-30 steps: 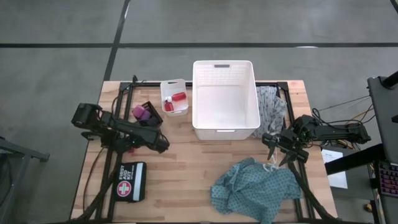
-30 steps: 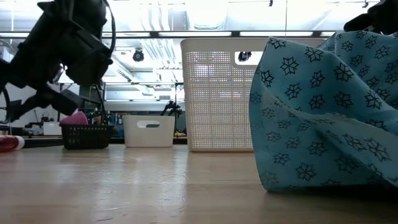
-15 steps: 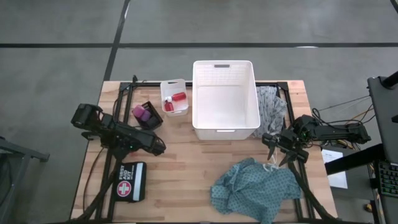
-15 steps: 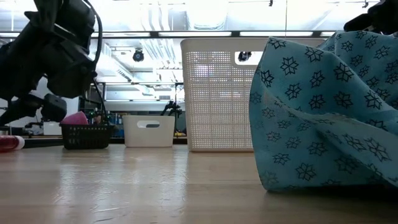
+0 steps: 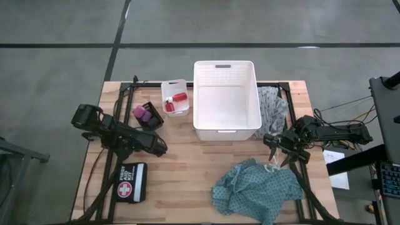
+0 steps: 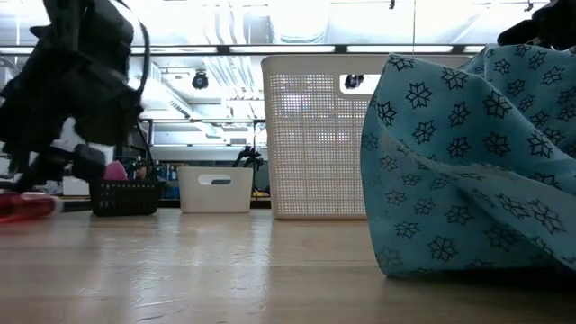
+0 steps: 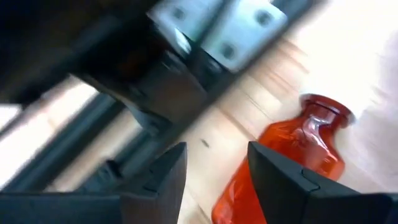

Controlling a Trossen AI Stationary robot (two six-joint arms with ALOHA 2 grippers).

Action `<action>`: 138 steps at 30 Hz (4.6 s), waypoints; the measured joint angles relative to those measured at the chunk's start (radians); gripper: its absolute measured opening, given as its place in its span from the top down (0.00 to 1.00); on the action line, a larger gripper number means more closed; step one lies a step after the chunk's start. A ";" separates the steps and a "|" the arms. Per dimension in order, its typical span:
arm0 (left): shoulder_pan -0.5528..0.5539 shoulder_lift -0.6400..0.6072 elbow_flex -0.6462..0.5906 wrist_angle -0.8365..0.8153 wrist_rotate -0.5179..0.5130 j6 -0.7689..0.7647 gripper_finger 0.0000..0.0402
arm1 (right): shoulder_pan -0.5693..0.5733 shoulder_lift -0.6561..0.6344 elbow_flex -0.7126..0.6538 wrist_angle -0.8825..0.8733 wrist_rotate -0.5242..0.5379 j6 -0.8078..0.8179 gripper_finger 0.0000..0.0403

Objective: Pick & Place Medicine items
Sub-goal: Put the red pill bottle into the white bin

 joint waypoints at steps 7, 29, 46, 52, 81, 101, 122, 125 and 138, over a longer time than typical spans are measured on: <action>0.000 0.001 0.084 0.069 -0.090 0.146 0.55 | 0.000 0.000 0.000 0.000 0.000 0.000 0.44; -0.002 -0.006 0.240 0.235 -0.208 0.875 0.55 | 0.000 0.000 0.000 0.000 0.000 0.000 0.44; -0.005 -0.012 0.202 0.006 -0.212 1.057 0.55 | 0.000 0.000 0.000 0.000 0.000 0.000 0.44; -0.005 -0.029 0.158 0.045 -0.236 1.112 0.55 | 0.000 0.000 0.000 0.000 0.000 0.000 0.44; -0.003 -0.055 0.034 0.206 -0.214 1.324 0.55 | 0.000 0.000 0.000 -0.002 0.000 0.000 0.44; -0.003 -0.055 0.144 0.442 -0.259 1.392 0.55 | 0.000 0.000 0.000 -0.002 0.000 0.000 0.44; -0.006 -0.054 0.152 0.105 -0.186 1.547 0.55 | 0.000 0.000 0.000 -0.002 0.000 0.000 0.44; -0.006 -0.054 0.127 0.108 -0.188 1.573 0.55 | 0.000 0.000 0.000 -0.003 0.000 0.000 0.44; -0.004 -0.054 0.081 0.141 -0.199 1.678 0.55 | 0.000 0.000 0.000 -0.003 0.000 0.000 0.44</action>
